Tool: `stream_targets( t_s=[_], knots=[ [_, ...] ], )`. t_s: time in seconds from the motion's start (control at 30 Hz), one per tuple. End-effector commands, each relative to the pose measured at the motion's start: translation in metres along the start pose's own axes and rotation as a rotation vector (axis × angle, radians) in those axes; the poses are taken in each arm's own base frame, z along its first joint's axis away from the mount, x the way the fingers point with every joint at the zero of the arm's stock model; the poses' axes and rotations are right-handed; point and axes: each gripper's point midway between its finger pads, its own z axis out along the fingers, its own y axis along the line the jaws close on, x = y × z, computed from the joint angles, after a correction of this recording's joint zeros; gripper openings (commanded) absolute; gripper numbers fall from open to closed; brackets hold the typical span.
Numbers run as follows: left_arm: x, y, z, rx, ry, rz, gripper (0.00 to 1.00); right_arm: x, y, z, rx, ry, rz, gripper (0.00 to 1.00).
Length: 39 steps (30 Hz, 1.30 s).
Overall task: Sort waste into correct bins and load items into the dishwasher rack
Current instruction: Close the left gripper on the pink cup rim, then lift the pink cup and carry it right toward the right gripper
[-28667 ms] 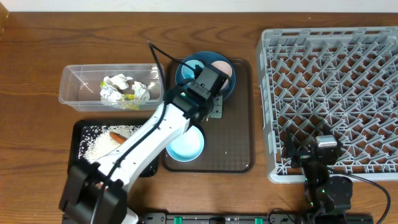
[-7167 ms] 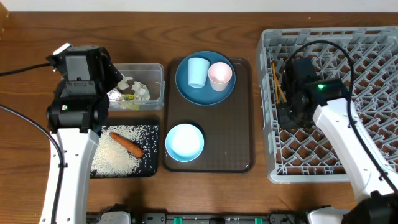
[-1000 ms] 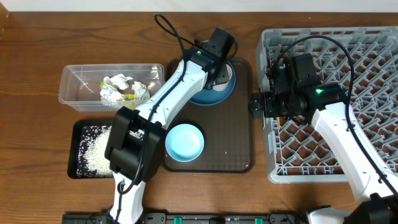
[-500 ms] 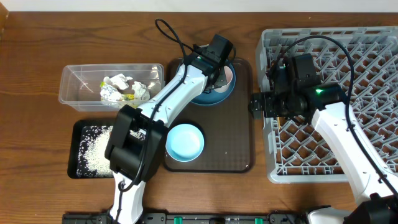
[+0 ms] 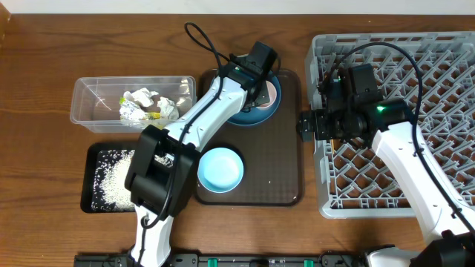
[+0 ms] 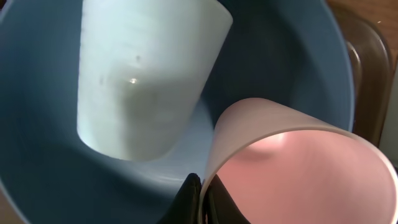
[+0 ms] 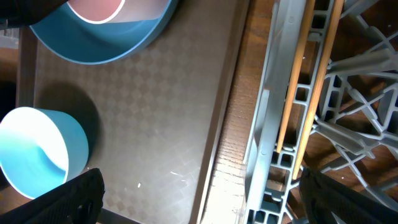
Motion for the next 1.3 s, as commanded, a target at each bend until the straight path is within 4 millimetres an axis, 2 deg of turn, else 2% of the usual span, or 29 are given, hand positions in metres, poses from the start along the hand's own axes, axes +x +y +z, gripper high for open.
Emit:
stream_targets(
  t_s=[0.0, 0.07, 0.17, 0.3, 0.43, 0.57, 0.67, 0.87, 1.0, 1.07, 1.13, 1.23, 1.27],
  knots=[
    [-0.014, -0.001, -0.031, 0.027, -0.058, 0.057, 0.06, 0.001, 0.005, -0.004, -0.012, -0.01, -0.018, 0.99],
    [-0.021, -0.003, -0.049, 0.05, -0.089, 0.087, 0.06, 0.001, 0.005, -0.004, -0.012, -0.01, -0.018, 0.99],
    [-0.028, -0.005, -0.087, 0.111, -0.127, 0.129, 0.06, 0.001, 0.005, -0.004, -0.012, -0.01, -0.018, 0.99],
    [-0.033, 0.004, -0.135, 0.214, -0.129, 0.132, 0.06, 0.001, 0.005, -0.004, -0.012, -0.01, -0.018, 0.99],
    [-0.032, 0.013, -0.178, 0.429, -0.062, 0.125, 0.06, 0.001, 0.005, -0.004, -0.012, -0.01, -0.018, 0.99],
    [-0.026, 0.02, -0.218, 0.756, 0.066, 0.123, 0.06, 0.001, 0.005, -0.004, -0.012, -0.01, -0.018, 0.99],
    [-0.021, 0.029, -0.239, 0.946, 0.135, 0.123, 0.06, 0.001, 0.005, -0.004, -0.012, -0.01, -0.018, 0.99],
    [-0.014, 0.04, -0.264, 1.117, 0.161, 0.146, 0.06, 0.001, 0.005, -0.004, -0.012, -0.01, -0.018, 0.99],
    [-0.002, 0.039, -0.266, 1.13, 0.189, 0.172, 0.06, 0.003, 0.011, -0.004, -0.047, 0.004, 0.017, 0.99],
    [0.005, 0.036, -0.267, 1.132, 0.209, 0.184, 0.06, 0.011, 0.03, -0.01, -0.169, 0.04, 0.008, 0.99],
    [0.011, 0.034, -0.268, 1.134, 0.229, 0.194, 0.06, 0.013, 0.06, -0.023, -0.372, 0.038, -0.091, 0.89],
    [0.016, 0.034, -0.268, 1.135, 0.237, 0.206, 0.06, 0.013, 0.093, -0.06, -0.652, -0.027, -0.202, 0.9],
    [0.016, 0.035, -0.268, 1.134, 0.24, 0.203, 0.06, 0.013, 0.104, -0.08, -0.767, -0.072, -0.253, 0.93]
  ],
)
